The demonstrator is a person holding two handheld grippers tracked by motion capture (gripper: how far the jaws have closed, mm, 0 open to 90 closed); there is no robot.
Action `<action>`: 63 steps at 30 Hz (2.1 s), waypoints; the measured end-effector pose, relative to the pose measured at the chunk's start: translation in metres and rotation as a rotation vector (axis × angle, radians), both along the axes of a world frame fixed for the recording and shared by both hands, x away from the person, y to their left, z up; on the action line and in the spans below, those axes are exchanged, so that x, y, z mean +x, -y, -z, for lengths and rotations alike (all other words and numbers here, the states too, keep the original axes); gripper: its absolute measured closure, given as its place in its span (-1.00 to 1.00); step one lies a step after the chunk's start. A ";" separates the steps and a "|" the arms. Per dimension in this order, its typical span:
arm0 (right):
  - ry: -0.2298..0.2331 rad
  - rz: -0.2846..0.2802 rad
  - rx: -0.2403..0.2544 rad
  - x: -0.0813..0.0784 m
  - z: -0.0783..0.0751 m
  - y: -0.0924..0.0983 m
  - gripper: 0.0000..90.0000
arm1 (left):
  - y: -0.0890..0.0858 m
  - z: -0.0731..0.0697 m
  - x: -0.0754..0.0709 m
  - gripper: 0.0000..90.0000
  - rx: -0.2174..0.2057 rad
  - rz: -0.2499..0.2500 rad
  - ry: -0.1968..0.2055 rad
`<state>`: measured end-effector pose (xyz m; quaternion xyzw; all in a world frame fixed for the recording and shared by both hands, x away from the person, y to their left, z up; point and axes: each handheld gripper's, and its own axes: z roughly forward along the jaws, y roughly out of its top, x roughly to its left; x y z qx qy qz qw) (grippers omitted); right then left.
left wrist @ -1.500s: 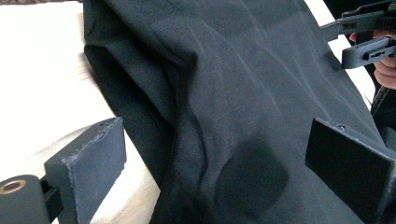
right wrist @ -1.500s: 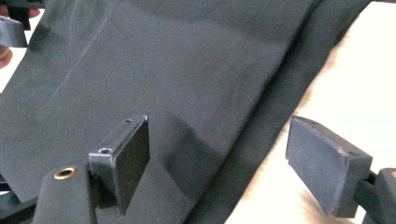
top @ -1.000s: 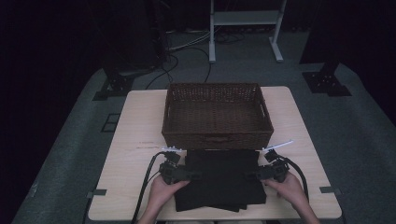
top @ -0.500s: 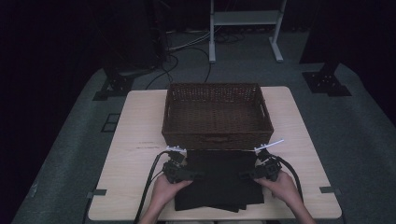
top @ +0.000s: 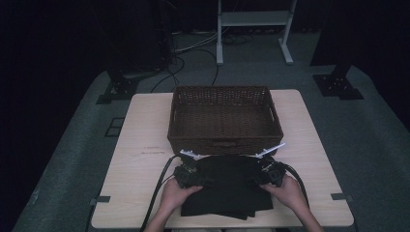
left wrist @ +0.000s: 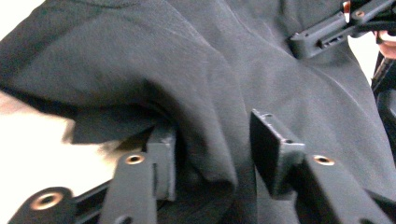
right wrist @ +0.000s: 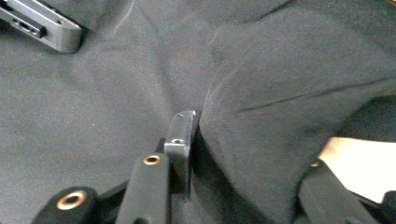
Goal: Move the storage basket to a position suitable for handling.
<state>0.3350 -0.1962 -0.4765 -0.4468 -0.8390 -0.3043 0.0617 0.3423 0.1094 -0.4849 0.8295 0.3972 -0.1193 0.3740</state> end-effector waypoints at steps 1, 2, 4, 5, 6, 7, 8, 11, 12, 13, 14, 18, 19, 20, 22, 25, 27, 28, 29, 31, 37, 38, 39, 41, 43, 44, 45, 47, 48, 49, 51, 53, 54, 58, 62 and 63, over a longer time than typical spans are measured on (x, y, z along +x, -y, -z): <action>0.000 0.000 0.000 0.000 0.000 0.000 0.44 | 0.000 0.000 0.000 0.31 0.000 0.000 0.000; 0.006 -0.006 -0.006 0.000 0.000 -0.002 0.49 | 0.001 0.000 0.001 0.37 0.000 0.008 -0.004; 0.008 -0.013 -0.012 0.001 0.000 -0.003 0.52 | 0.003 0.001 0.002 0.45 0.008 0.034 -0.013; 0.008 -0.013 -0.012 0.001 0.000 -0.003 0.52 | 0.003 0.001 0.002 0.47 0.008 0.034 -0.013; 0.009 -0.015 -0.015 0.001 0.000 -0.003 0.55 | 0.005 0.000 0.003 0.49 0.016 0.045 -0.014; 0.009 -0.015 -0.015 0.001 0.000 -0.003 0.55 | 0.005 0.000 0.003 0.51 0.016 0.045 -0.014; 0.014 -0.020 -0.018 0.001 0.000 -0.004 0.57 | 0.006 0.000 0.003 0.51 0.021 0.051 -0.012; 0.033 -0.033 -0.030 -0.001 -0.001 -0.006 0.60 | 0.006 -0.001 0.003 0.57 0.025 0.061 -0.002; 0.040 -0.037 -0.031 -0.002 -0.002 -0.006 0.62 | 0.006 -0.001 0.003 0.58 0.025 0.066 0.001; 0.046 -0.041 -0.032 -0.002 -0.002 -0.006 0.62 | 0.006 -0.001 0.002 0.60 0.022 0.068 0.005; 0.049 -0.041 -0.029 -0.002 -0.003 -0.006 0.63 | 0.005 -0.002 0.002 0.61 0.016 0.068 0.008; 0.062 -0.046 -0.023 -0.004 -0.007 -0.005 0.64 | 0.004 -0.005 0.002 0.63 0.008 0.073 0.011; 0.062 -0.046 -0.023 -0.004 -0.007 -0.005 0.64 | 0.004 -0.005 0.002 0.63 0.008 0.073 0.011; 0.069 -0.052 -0.020 -0.005 -0.010 -0.004 0.65 | 0.002 -0.007 0.002 0.64 -0.004 0.068 0.014; 0.073 -0.059 -0.016 -0.006 -0.013 -0.004 0.65 | 0.001 -0.010 0.002 0.64 -0.009 0.071 0.018; 0.079 -0.060 -0.011 -0.007 -0.016 -0.003 0.66 | 0.001 -0.012 0.001 0.65 -0.013 0.067 0.024; 0.091 -0.067 -0.011 -0.008 -0.020 -0.004 0.66 | 0.000 -0.014 0.000 0.65 -0.014 0.072 0.029; 0.096 -0.066 -0.012 -0.010 -0.023 -0.004 0.66 | 0.000 -0.016 -0.001 0.65 -0.022 0.070 0.033; 0.096 -0.066 -0.012 -0.010 -0.023 -0.004 0.66 | 0.000 -0.016 -0.001 0.65 -0.022 0.070 0.033; 0.111 -0.073 -0.012 -0.011 -0.026 -0.004 0.66 | -0.001 -0.019 -0.002 0.65 -0.026 0.072 0.041; 0.138 -0.079 -0.010 -0.016 -0.038 -0.006 0.66 | -0.003 -0.030 -0.006 0.66 -0.034 0.075 0.064; 0.144 -0.079 -0.007 -0.017 -0.042 -0.006 0.66 | -0.004 -0.035 -0.006 0.66 -0.036 0.077 0.075; 0.144 -0.079 -0.007 -0.017 -0.042 -0.006 0.66 | -0.004 -0.035 -0.006 0.66 -0.036 0.077 0.075; 0.149 -0.079 0.001 -0.017 -0.046 -0.005 0.66 | -0.005 -0.039 -0.008 0.66 -0.039 0.078 0.082; 0.162 -0.078 0.004 -0.019 -0.051 -0.004 0.67 | -0.005 -0.046 -0.010 0.66 -0.042 0.083 0.096; 0.166 -0.078 0.004 -0.020 -0.053 -0.004 0.66 | -0.005 -0.048 -0.010 0.66 -0.039 0.087 0.103; 0.166 -0.078 0.004 -0.020 -0.053 -0.004 0.66 | -0.005 -0.048 -0.010 0.66 -0.039 0.087 0.103; 0.181 -0.080 0.008 -0.022 -0.059 -0.004 0.66 | -0.005 -0.052 -0.011 0.66 -0.043 0.087 0.113; 0.184 -0.079 0.009 -0.023 -0.061 -0.003 0.66 | -0.005 -0.054 -0.011 0.66 -0.043 0.091 0.114; 0.184 -0.079 0.009 -0.023 -0.061 -0.003 0.66 | -0.005 -0.056 -0.012 0.66 -0.042 0.094 0.119; 0.194 -0.075 0.014 -0.024 -0.065 -0.002 0.67 | -0.004 -0.061 -0.013 0.66 -0.041 0.098 0.127; 0.198 -0.075 0.012 -0.025 -0.066 -0.002 0.67 | -0.004 -0.063 -0.014 0.66 -0.043 0.097 0.130; 0.207 -0.076 0.013 -0.026 -0.069 -0.002 0.67 | -0.004 -0.066 -0.014 0.66 -0.046 0.101 0.135; 0.216 -0.075 0.017 -0.028 -0.074 -0.001 0.67 | -0.004 -0.073 -0.015 0.66 -0.048 0.105 0.145; 0.227 -0.072 0.016 -0.028 -0.079 0.000 0.67 | -0.002 -0.079 -0.015 0.66 -0.045 0.109 0.157; 0.227 -0.072 0.016 -0.028 -0.079 0.000 0.67 | -0.002 -0.079 -0.015 0.66 -0.045 0.109 0.157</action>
